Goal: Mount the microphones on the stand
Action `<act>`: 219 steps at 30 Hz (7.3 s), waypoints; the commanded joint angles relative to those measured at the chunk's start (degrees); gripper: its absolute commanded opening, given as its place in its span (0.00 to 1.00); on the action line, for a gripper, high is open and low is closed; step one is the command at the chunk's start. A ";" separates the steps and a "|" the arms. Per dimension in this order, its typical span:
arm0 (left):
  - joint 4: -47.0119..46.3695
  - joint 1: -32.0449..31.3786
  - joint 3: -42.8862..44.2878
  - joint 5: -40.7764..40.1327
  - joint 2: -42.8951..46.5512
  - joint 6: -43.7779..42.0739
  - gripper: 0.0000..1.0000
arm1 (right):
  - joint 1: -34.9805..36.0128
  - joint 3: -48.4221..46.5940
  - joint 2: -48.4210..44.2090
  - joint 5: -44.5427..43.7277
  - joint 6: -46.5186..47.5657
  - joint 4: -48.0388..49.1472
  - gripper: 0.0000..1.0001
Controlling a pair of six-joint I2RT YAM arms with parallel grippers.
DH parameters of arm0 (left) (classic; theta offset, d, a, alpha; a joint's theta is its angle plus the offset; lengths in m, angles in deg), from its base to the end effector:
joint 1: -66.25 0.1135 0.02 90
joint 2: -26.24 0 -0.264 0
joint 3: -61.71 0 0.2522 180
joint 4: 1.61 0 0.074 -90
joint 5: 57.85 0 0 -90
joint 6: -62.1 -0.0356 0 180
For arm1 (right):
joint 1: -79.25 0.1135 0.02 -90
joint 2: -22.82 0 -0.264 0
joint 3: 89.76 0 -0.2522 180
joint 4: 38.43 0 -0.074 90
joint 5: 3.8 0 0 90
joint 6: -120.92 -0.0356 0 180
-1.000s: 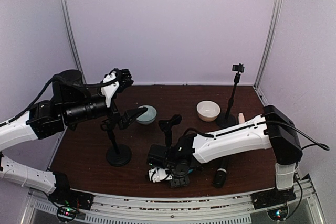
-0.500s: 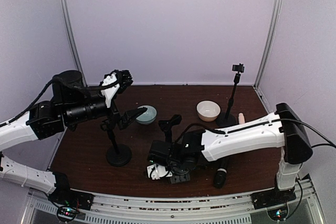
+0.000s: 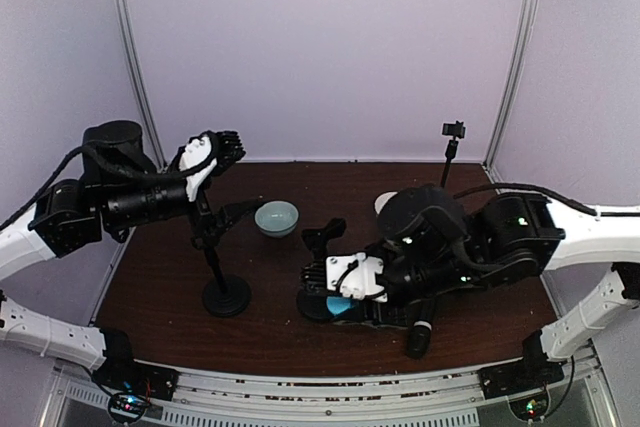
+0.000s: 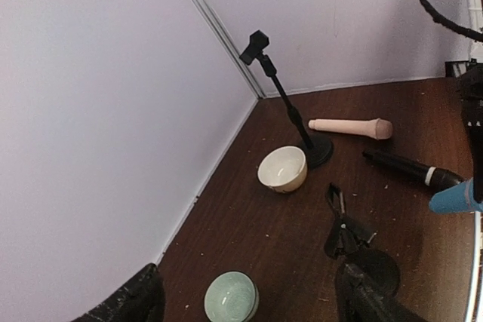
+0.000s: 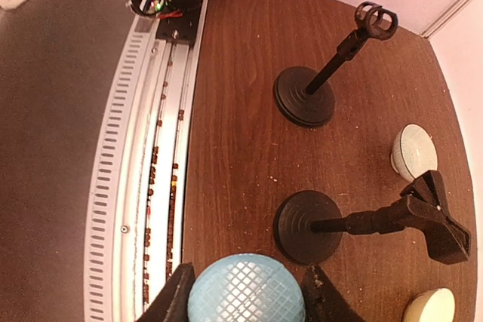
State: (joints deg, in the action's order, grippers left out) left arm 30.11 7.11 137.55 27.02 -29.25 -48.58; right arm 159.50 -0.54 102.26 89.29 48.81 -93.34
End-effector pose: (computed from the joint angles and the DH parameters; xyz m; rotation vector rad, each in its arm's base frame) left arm 0.1126 -0.1822 0.3972 1.0951 1.4113 -0.4060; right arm 0.0486 0.2943 0.3471 -1.8387 1.5575 0.5907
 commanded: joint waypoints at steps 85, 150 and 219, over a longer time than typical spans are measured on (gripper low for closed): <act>-37.40 -14.32 -4.97 1.46 -10.07 43.67 0.00 | -1.69 27.06 -14.81 -4.85 -23.83 45.61 0.71; 1.32 -4.76 -1.20 6.86 -9.13 22.50 0.97 | -8.02 34.70 -33.89 -8.01 -22.46 30.00 0.11; -1.11 3.83 3.95 22.06 -25.78 4.51 0.18 | -29.54 36.02 -26.27 9.13 -18.69 35.65 0.13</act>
State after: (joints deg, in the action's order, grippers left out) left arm 34.85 10.24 142.63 44.42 -57.46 -40.41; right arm 130.26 33.86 75.88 96.50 27.85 -63.46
